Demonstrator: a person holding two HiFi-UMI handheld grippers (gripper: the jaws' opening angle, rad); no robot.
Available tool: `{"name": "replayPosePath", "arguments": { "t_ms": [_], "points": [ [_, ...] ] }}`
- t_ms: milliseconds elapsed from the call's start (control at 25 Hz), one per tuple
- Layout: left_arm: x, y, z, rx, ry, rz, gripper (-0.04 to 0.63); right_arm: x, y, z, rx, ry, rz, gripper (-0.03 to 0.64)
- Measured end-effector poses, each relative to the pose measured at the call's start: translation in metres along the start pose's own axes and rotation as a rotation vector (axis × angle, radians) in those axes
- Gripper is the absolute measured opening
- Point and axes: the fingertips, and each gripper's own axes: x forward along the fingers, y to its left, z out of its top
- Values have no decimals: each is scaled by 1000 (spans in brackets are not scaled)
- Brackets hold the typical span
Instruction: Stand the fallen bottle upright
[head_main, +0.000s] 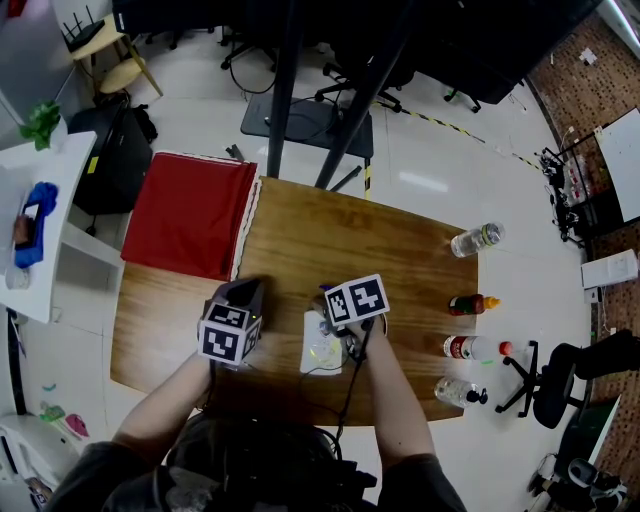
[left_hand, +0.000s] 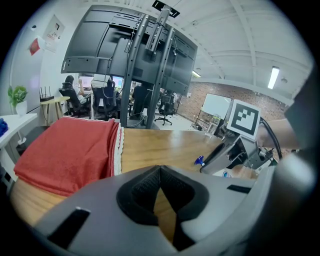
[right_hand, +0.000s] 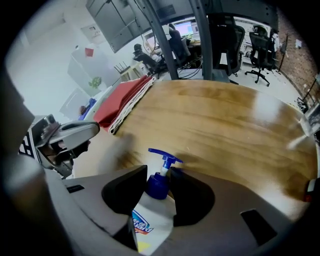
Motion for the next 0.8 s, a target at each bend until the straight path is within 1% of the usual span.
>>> {"name": "replayPosePath", "arguments": {
  "t_ms": [320, 800],
  "points": [
    [-9, -8, 2, 13, -10, -7, 28, -29, 18, 8, -11, -138, 26, 176],
    [-35, -13, 12, 26, -58, -11, 28, -103, 64, 16, -52, -454, 17, 173]
  ]
}}
